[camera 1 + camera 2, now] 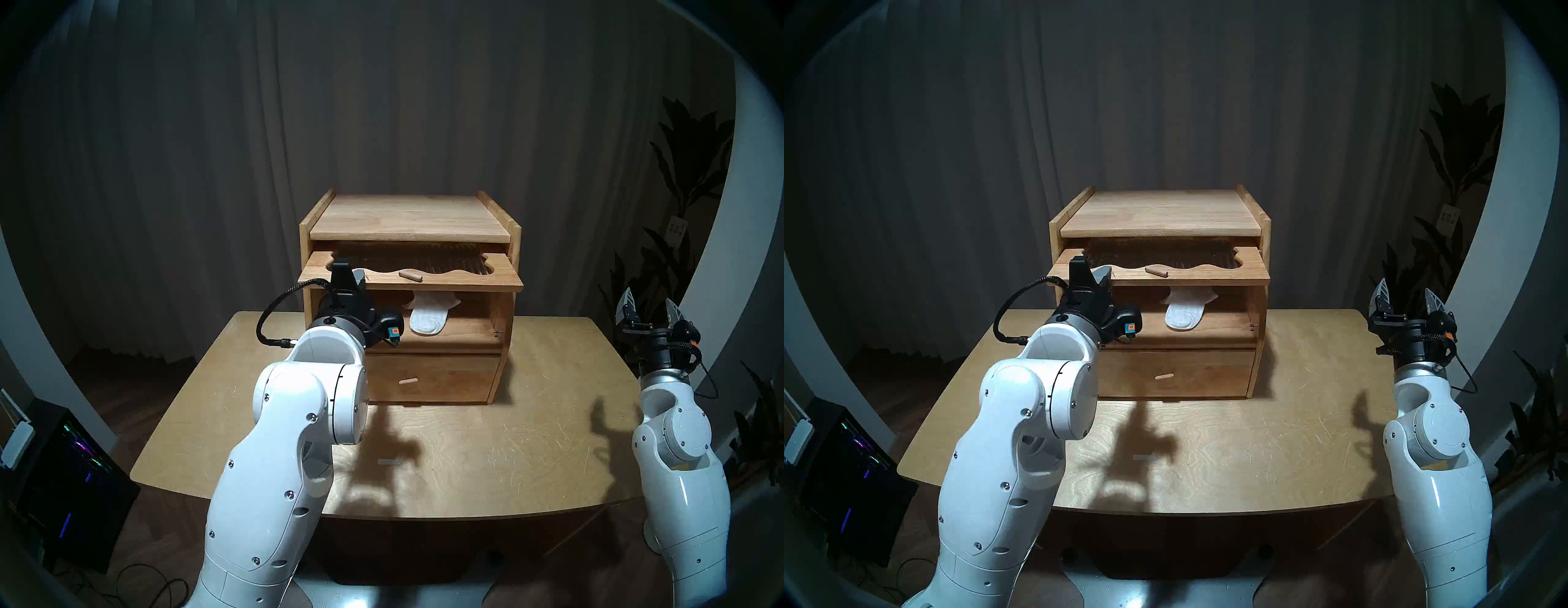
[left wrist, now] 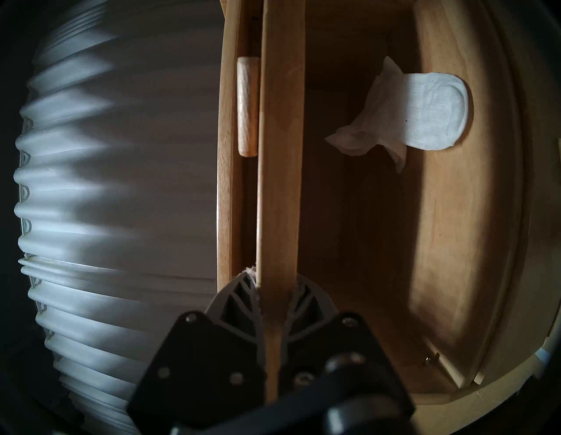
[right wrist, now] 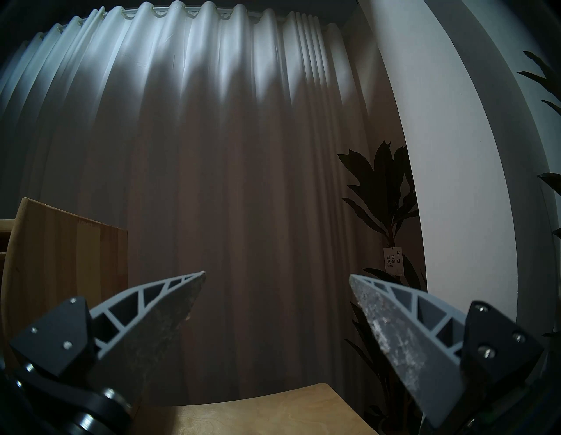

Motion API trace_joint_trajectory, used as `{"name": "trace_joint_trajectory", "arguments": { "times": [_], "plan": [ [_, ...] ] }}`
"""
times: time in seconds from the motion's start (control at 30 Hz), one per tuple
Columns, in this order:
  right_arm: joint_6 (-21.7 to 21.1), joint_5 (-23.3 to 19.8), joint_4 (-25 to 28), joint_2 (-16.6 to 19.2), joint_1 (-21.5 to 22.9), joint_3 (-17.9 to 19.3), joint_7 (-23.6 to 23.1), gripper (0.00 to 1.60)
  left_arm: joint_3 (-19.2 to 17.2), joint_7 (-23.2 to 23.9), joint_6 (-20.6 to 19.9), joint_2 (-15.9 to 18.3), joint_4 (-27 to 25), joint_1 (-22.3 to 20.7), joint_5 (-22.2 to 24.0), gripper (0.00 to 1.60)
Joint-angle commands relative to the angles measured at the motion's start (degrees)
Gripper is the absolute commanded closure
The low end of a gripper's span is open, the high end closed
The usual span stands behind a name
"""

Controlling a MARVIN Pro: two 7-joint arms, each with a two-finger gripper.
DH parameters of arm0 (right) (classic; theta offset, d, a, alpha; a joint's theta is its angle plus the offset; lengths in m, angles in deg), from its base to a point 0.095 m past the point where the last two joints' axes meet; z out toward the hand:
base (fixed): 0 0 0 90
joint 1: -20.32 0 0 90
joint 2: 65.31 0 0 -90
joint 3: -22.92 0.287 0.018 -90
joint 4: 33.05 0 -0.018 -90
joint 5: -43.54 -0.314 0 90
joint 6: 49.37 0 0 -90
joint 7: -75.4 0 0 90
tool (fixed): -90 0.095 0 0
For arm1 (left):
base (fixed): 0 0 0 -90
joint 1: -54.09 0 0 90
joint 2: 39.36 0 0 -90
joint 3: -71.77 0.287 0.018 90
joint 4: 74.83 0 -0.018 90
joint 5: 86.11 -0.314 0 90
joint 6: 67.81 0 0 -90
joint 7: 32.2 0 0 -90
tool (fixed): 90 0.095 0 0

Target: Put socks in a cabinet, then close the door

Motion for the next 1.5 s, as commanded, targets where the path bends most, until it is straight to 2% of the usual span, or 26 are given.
{"name": "trace_joint_trajectory", "arguments": {
  "times": [0.0,0.17,0.47,0.57,0.73,0.83,1.03,1.27,1.33,1.47],
  "plan": [
    [0.1,-0.12,1.23,-0.02,0.14,0.23,0.08,0.0,-0.49,-1.9,-1.75,0.51,-3.38,3.64,-0.74,1.6],
    [0.12,-0.12,1.2,-0.02,0.16,0.22,0.08,0.0,1.41,-3.68,-1.78,0.83,-6.01,6.71,-0.49,1.6],
    [0.12,-0.12,1.2,-0.02,0.16,0.22,0.07,0.0,5.38,-5.4,-3.41,3.04,-7.99,7.74,-1.23,1.6],
    [0.12,-0.11,1.2,-0.02,0.16,0.22,0.07,0.0,5.72,-5.96,-4.48,3.81,-9.19,8.62,-2.38,1.6],
    [0.16,-0.1,1.14,-0.01,0.19,0.21,0.06,0.0,7.02,-7.16,-5.58,6.33,-12.85,10.78,-2.09,1.6],
    [0.16,-0.1,1.15,-0.01,0.19,0.21,0.06,0.0,7.39,-7.36,-7.53,8.34,-14.96,12.73,-3.02,1.6],
    [0.15,-0.1,1.16,-0.01,0.18,0.21,0.06,0.0,7.96,-9.08,-9.75,11.01,-15.74,14.62,-1.97,1.6],
    [0.18,-0.09,1.11,0.0,0.21,0.2,0.04,0.0,11.7,-9.57,-9.21,16.91,-15.74,14.54,4.27,1.6],
    [0.18,-0.09,1.11,0.0,0.21,0.2,0.04,0.0,12.7,-11.29,-10.65,18.98,-15.74,14.48,5.71,1.6],
    [0.23,-0.04,0.87,0.05,0.32,0.14,-0.01,0.0,12.72,-12.33,-6.77,18.51,-15.74,13.19,12.89,1.6]
  ]
}}
